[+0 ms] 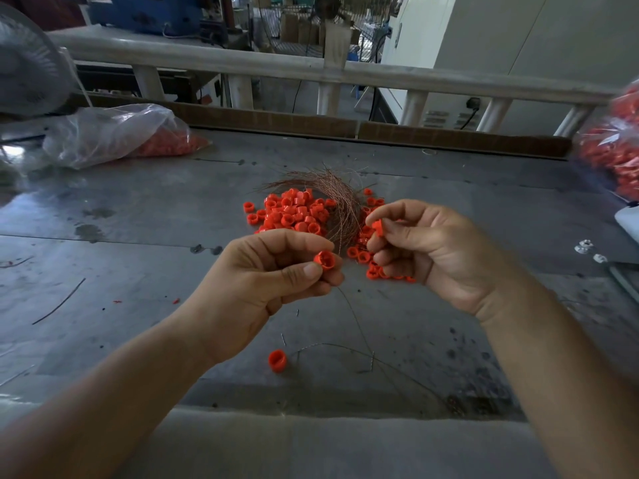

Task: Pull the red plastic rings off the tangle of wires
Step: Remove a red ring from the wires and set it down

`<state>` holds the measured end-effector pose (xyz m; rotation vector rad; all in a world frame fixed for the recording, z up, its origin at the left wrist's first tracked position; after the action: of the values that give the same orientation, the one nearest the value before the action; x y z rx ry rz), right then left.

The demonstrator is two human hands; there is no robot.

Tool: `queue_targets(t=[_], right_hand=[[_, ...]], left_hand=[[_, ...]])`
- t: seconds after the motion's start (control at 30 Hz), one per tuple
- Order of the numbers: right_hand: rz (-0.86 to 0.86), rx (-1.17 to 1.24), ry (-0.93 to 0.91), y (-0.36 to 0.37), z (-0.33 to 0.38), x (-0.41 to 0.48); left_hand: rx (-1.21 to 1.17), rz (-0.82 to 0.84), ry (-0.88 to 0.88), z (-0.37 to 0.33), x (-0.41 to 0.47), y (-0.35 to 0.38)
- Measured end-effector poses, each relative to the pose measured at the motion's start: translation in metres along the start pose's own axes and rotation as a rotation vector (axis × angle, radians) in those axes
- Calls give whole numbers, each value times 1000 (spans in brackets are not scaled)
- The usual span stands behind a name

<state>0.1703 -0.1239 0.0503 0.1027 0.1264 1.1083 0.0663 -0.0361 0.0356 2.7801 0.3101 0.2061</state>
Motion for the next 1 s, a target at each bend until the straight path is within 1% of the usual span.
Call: queue_targets(t=[0.2, 0.4, 0.53, 0.67, 0.77, 1.0], right_hand=[[42, 69, -14, 11, -6, 4], [107, 47, -34, 17, -5, 2], [76, -124, -103, 20, -1, 0], [20, -276, -234, 26, 9, -3], [10, -369, -316, 33, 14, -5], [-18, -492, -363, 38, 14, -6]], left_hand=[[3, -7, -7, 1, 0, -1], [34, -3, -8, 1, 0, -1], [67, -20, 11, -1, 0, -3], [103, -80, 24, -2, 0, -9], [119, -89, 30, -3, 0, -8], [108, -112, 29, -1, 0, -10]])
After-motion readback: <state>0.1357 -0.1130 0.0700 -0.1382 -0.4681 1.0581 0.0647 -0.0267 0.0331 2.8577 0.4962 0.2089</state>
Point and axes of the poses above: each hand's wrist, its own x-axis towards the middle knuckle, its own y-axis out of the palm, z = x × y, the point moved 9 cm from there along x, towards the middle knuckle, and after that the axes turned 5 degrees about z, right-handed, at the moved point
